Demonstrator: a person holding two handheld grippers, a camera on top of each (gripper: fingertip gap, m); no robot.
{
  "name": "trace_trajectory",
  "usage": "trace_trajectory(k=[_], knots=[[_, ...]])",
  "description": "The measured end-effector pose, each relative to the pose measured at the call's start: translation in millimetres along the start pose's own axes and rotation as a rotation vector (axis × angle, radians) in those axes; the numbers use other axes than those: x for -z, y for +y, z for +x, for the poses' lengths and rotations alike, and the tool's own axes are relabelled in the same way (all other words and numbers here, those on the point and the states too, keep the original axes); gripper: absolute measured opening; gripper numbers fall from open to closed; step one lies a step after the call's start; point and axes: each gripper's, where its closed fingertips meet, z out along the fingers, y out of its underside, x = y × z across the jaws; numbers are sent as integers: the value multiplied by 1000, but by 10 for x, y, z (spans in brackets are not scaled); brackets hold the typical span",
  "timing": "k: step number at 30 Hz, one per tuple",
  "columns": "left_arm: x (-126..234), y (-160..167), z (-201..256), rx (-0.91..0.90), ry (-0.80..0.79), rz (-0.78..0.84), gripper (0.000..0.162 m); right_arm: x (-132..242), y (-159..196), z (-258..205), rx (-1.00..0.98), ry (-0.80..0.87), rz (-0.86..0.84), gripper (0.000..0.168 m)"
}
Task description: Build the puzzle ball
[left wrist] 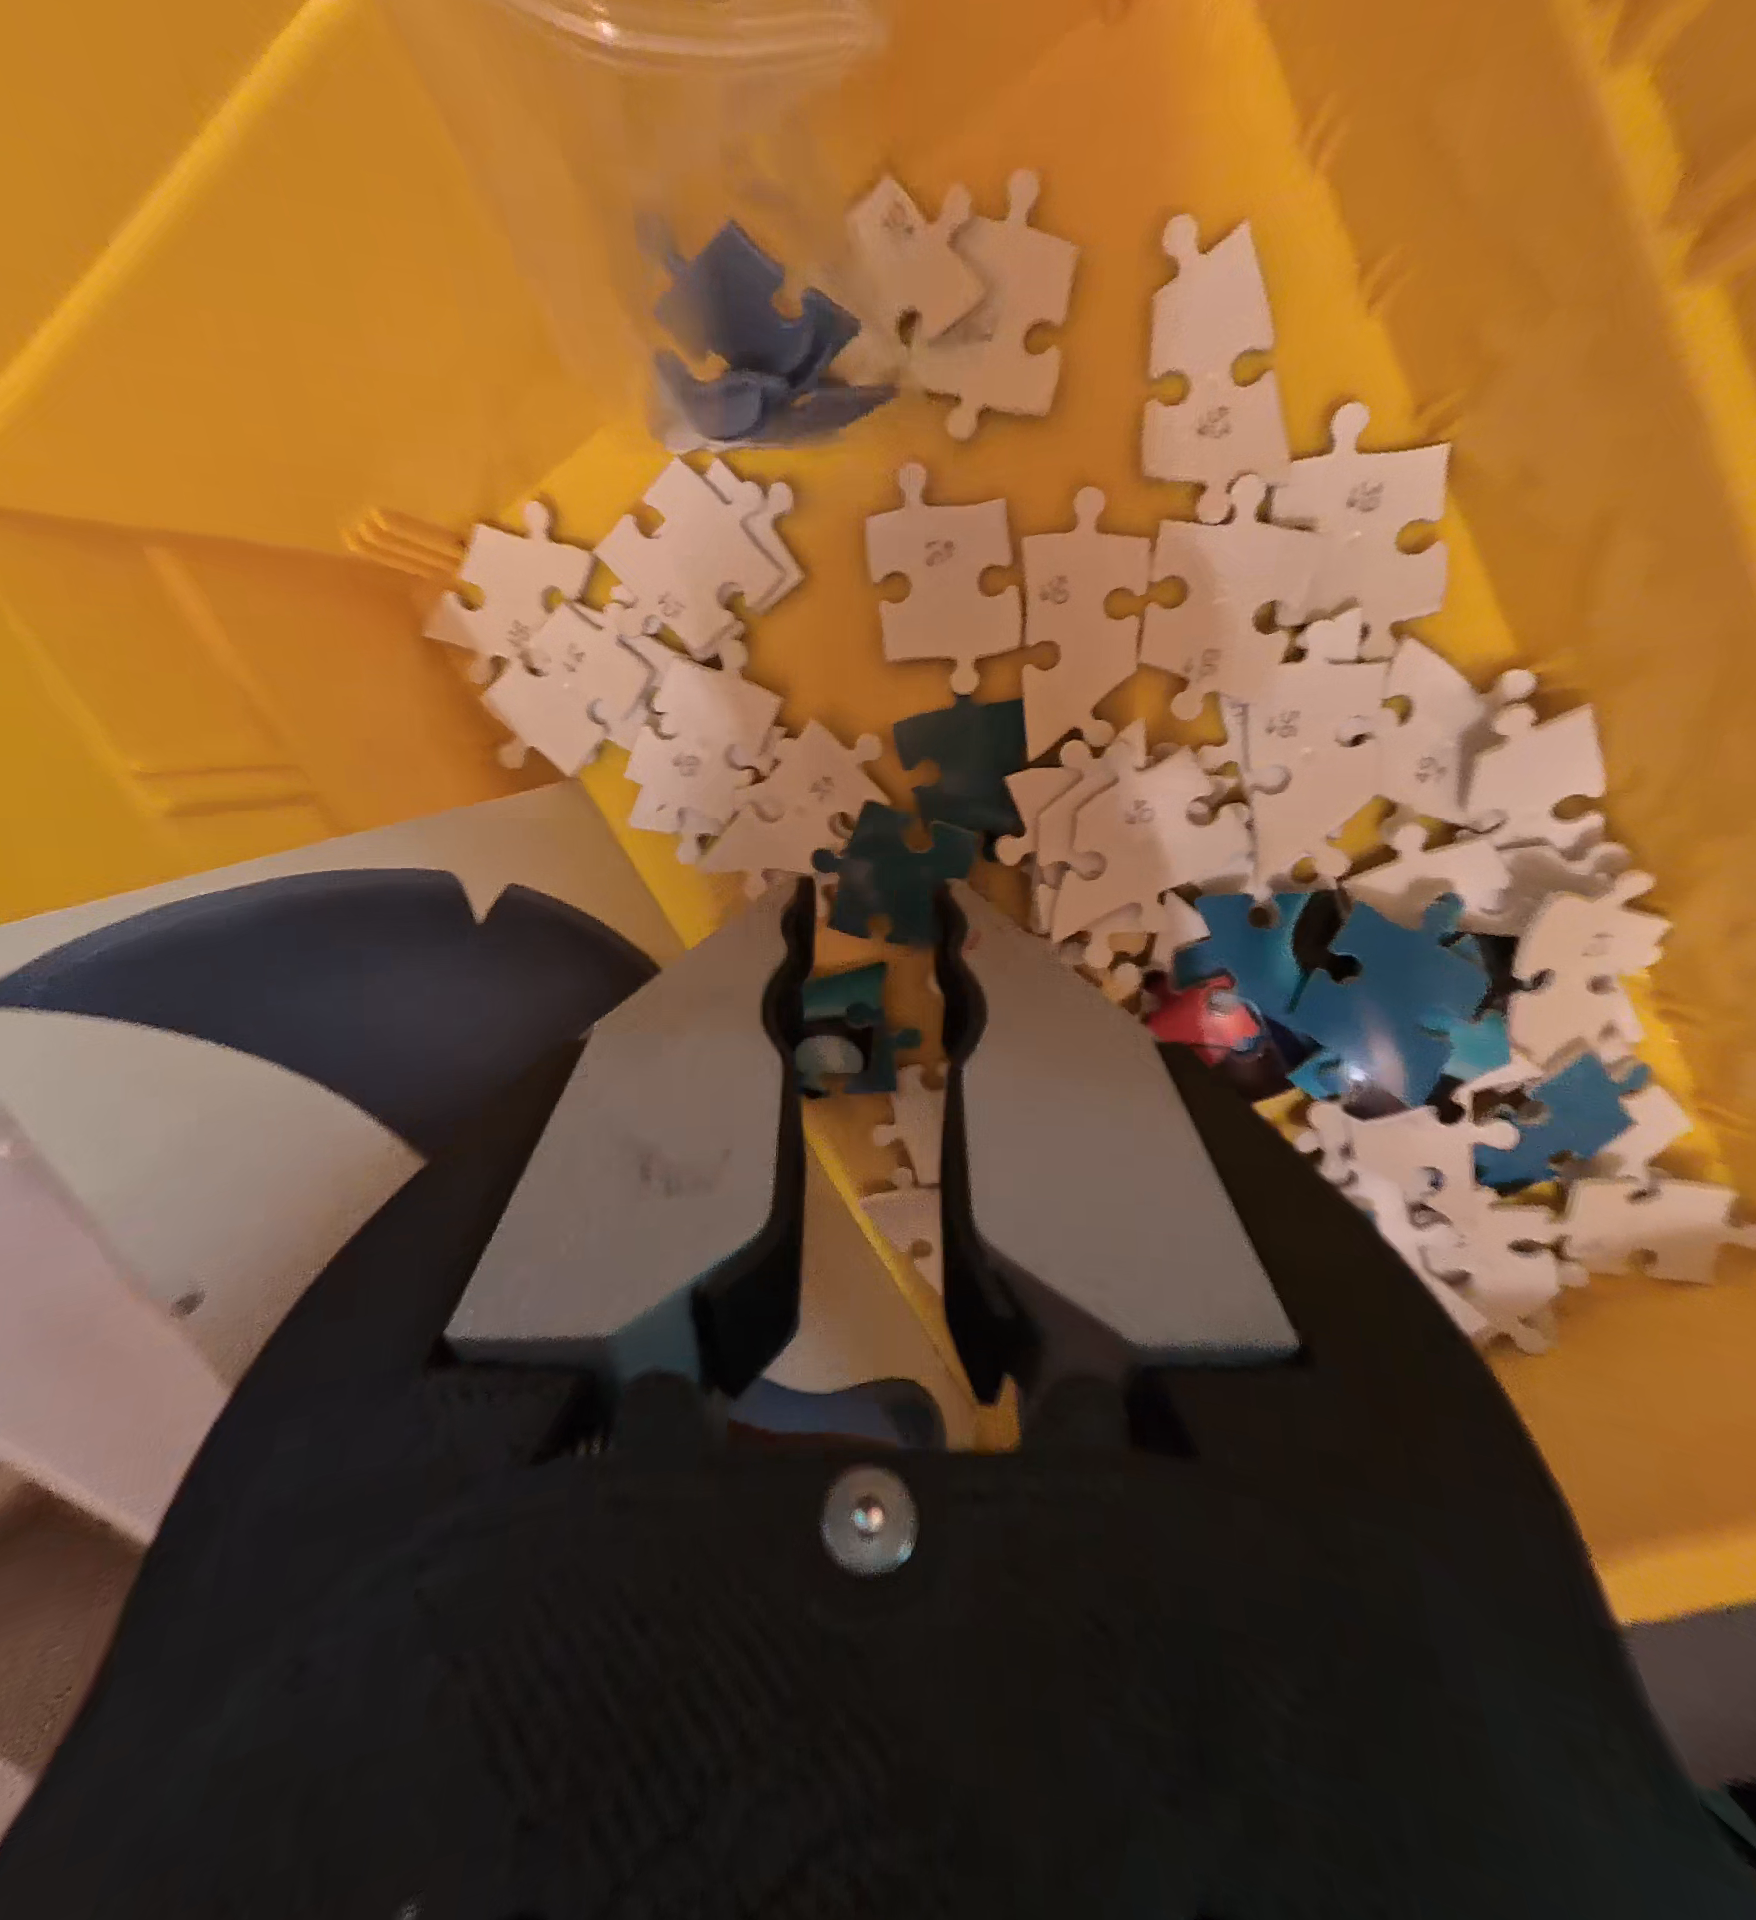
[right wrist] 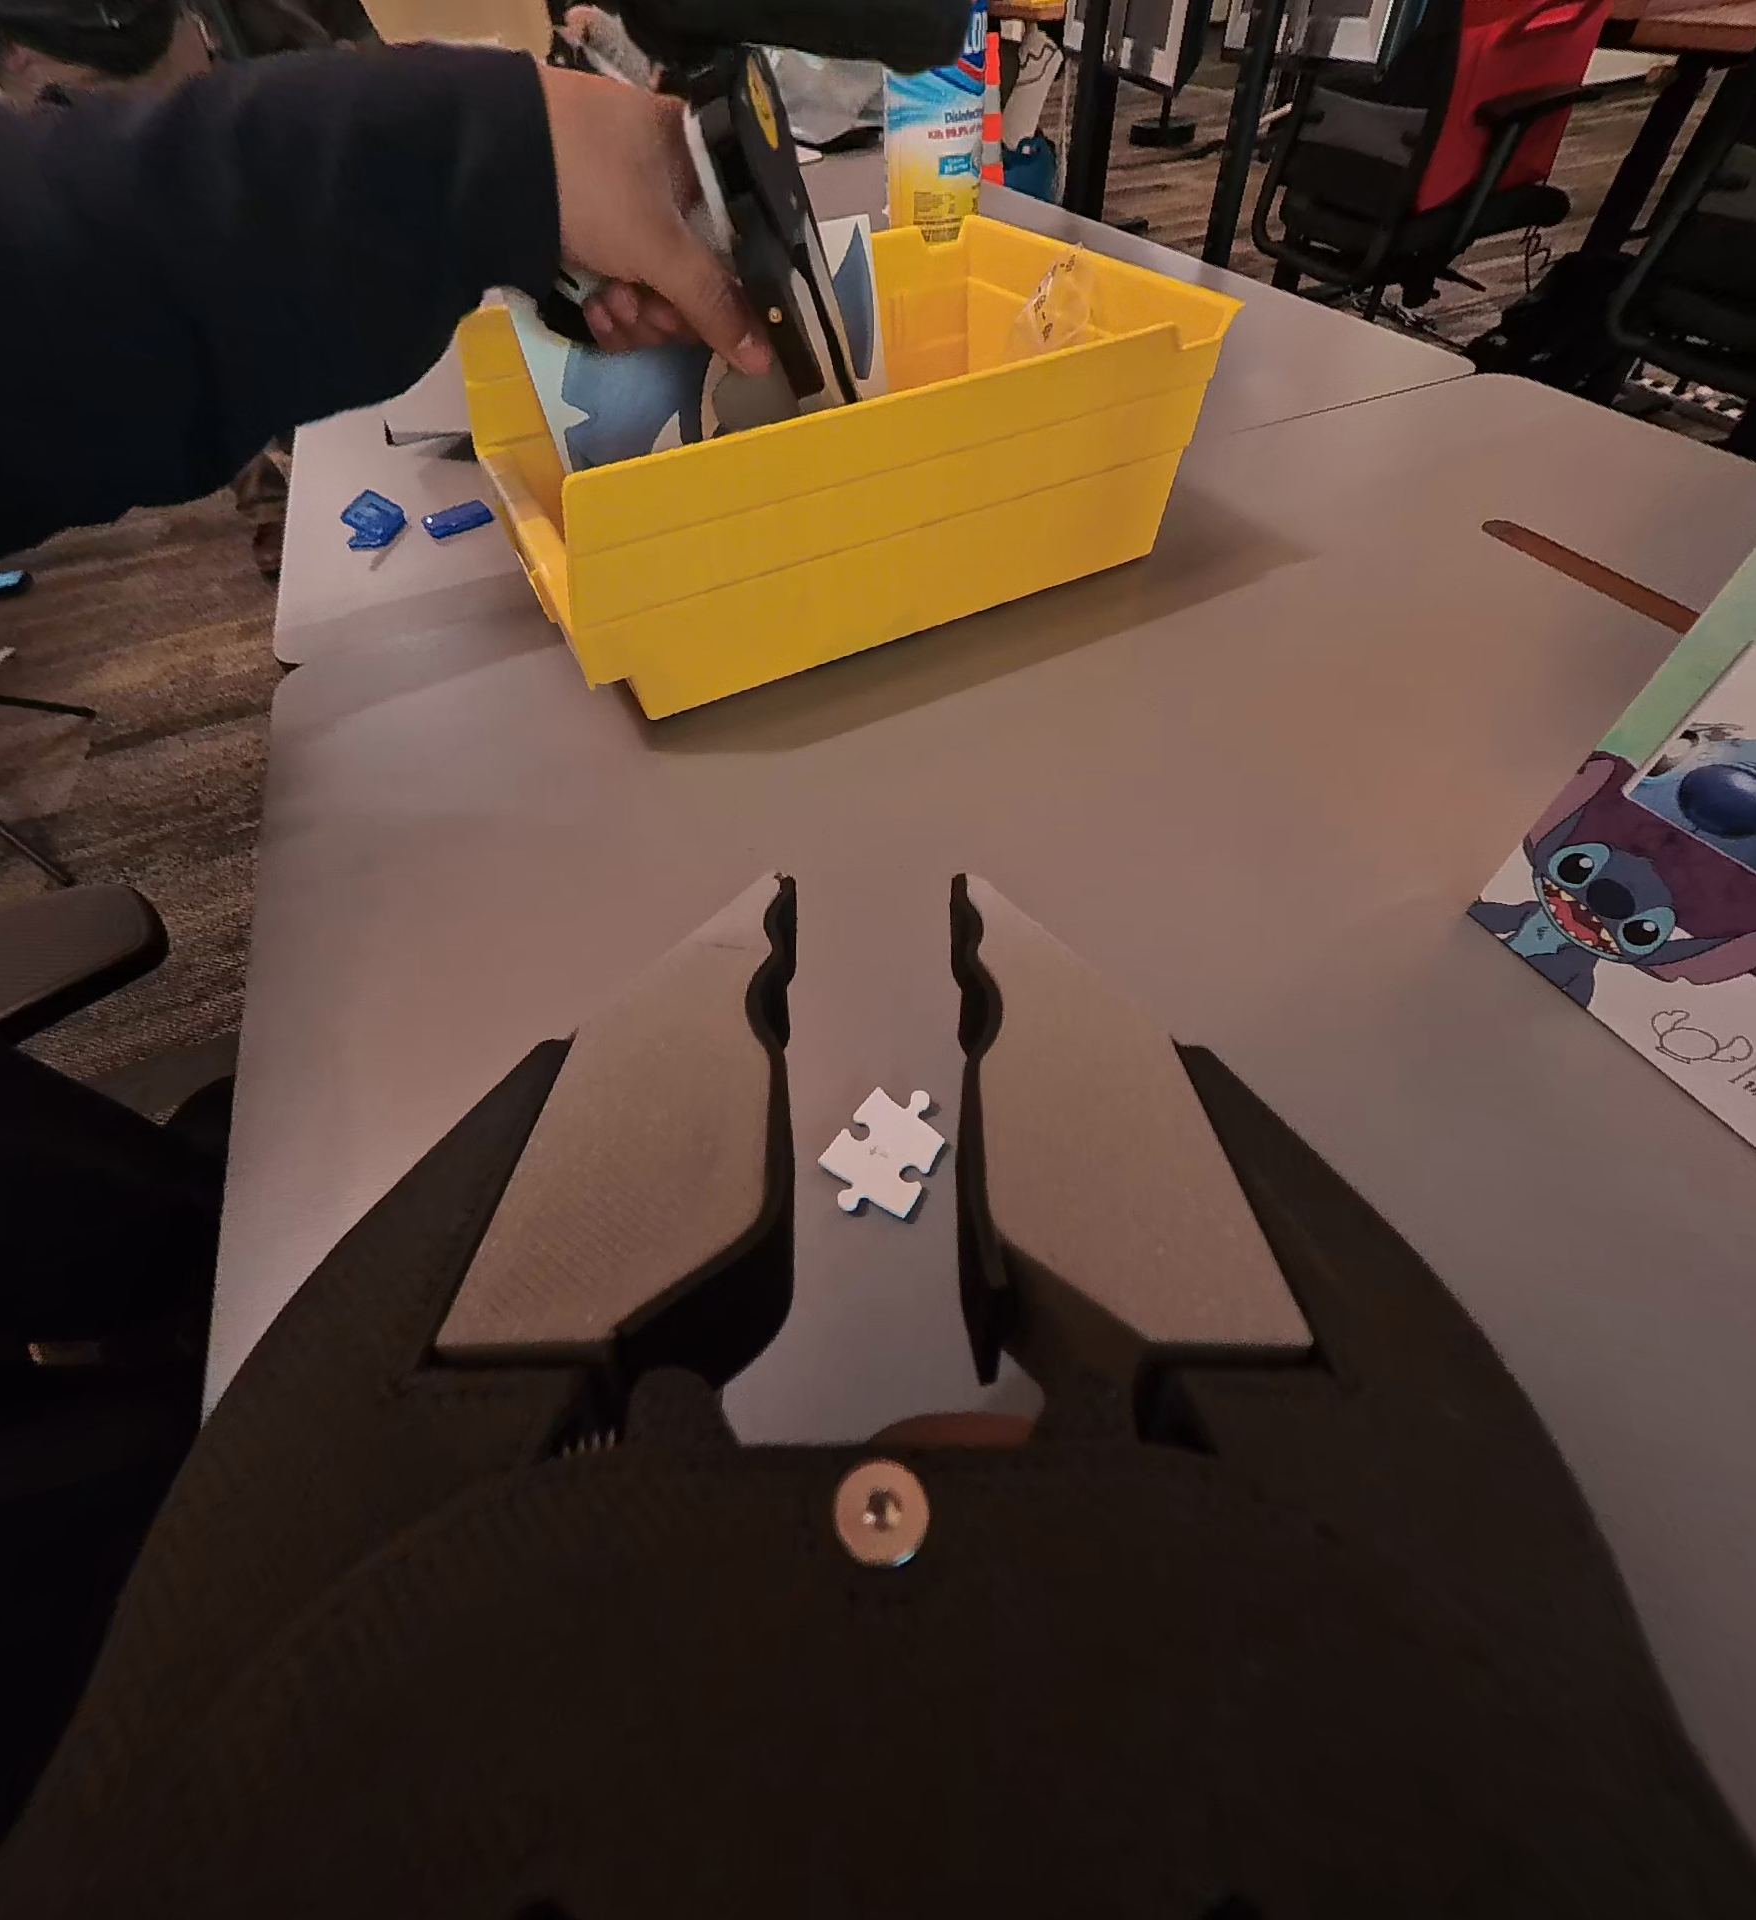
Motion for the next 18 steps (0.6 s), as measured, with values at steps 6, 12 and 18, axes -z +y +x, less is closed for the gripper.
trace_trajectory(k=[6, 12, 18], knots=[[-140, 72, 32, 74, 109, -123, 32, 9, 6, 10, -6, 2, 2, 26], [-190, 116, -46, 22, 67, -198, 7, 18, -6, -15, -2, -5, 7, 26], [-158, 61, -6, -31, 51, -128, 0, 40, -25, -12, -3, -4, 15, 26]])
